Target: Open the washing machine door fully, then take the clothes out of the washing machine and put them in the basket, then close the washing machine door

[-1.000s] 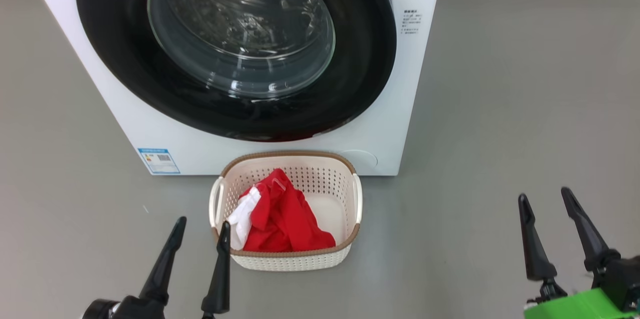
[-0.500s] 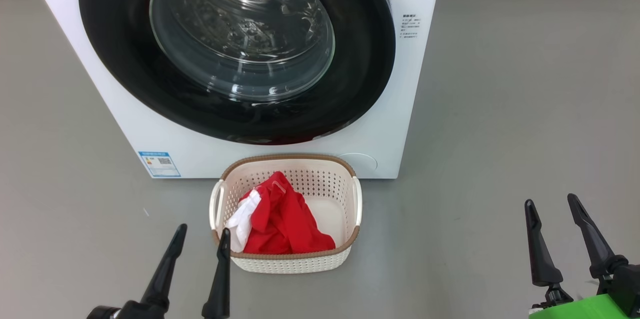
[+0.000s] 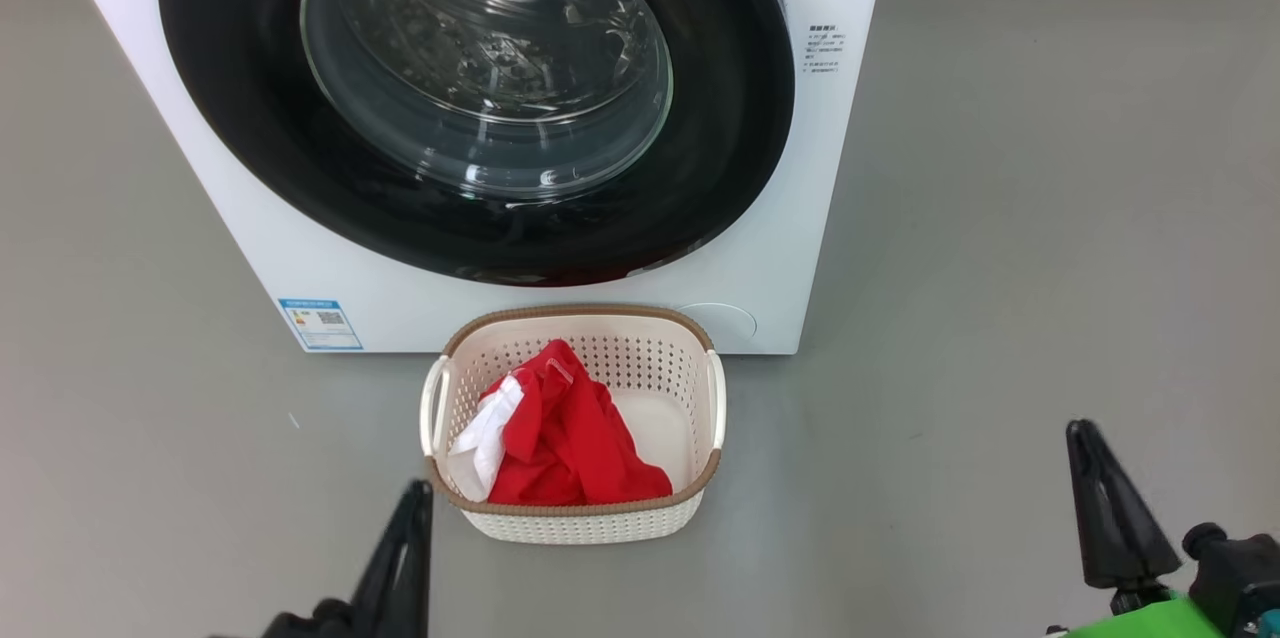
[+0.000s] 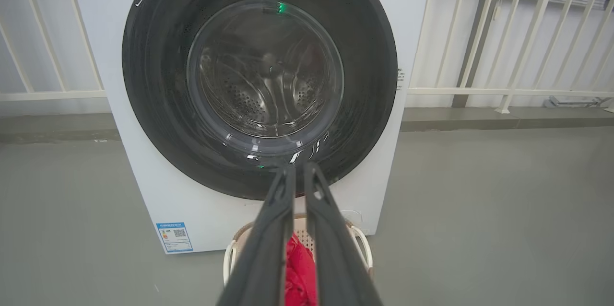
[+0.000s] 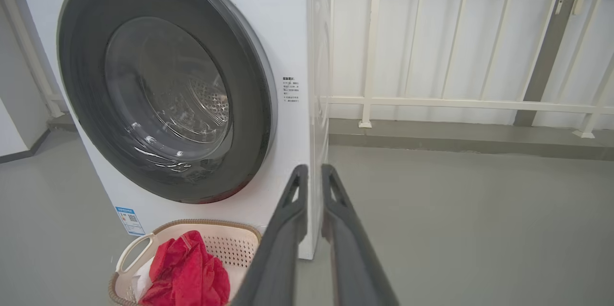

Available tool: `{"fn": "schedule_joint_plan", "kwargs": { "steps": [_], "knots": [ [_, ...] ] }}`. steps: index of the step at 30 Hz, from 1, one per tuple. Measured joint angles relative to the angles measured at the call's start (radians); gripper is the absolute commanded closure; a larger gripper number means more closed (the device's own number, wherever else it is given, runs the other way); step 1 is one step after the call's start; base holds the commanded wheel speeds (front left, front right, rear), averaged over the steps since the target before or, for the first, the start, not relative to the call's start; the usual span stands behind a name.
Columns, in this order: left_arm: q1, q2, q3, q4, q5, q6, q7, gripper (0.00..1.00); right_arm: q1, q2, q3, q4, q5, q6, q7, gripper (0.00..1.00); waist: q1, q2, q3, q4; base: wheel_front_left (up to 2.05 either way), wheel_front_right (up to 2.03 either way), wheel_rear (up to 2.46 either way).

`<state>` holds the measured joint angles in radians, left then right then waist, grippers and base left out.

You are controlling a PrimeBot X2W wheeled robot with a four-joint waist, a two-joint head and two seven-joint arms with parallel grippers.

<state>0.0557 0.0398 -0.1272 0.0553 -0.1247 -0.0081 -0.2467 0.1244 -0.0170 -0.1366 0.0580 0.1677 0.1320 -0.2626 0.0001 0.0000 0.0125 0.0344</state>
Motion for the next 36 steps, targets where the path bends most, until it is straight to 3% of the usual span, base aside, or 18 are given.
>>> {"fn": "schedule_joint_plan", "kwargs": {
  "steps": [36],
  "knots": [
    [-0.004, 0.010, 0.021, 0.067, -0.420, -0.025, 0.071, 1.00, -0.022, -0.006, 0.018, 0.065, 0.398, 0.000, 0.091, 1.00, 0.0001, 0.0000, -0.003, -0.010, 0.00, 0.00, 0.00]
  ]
}}
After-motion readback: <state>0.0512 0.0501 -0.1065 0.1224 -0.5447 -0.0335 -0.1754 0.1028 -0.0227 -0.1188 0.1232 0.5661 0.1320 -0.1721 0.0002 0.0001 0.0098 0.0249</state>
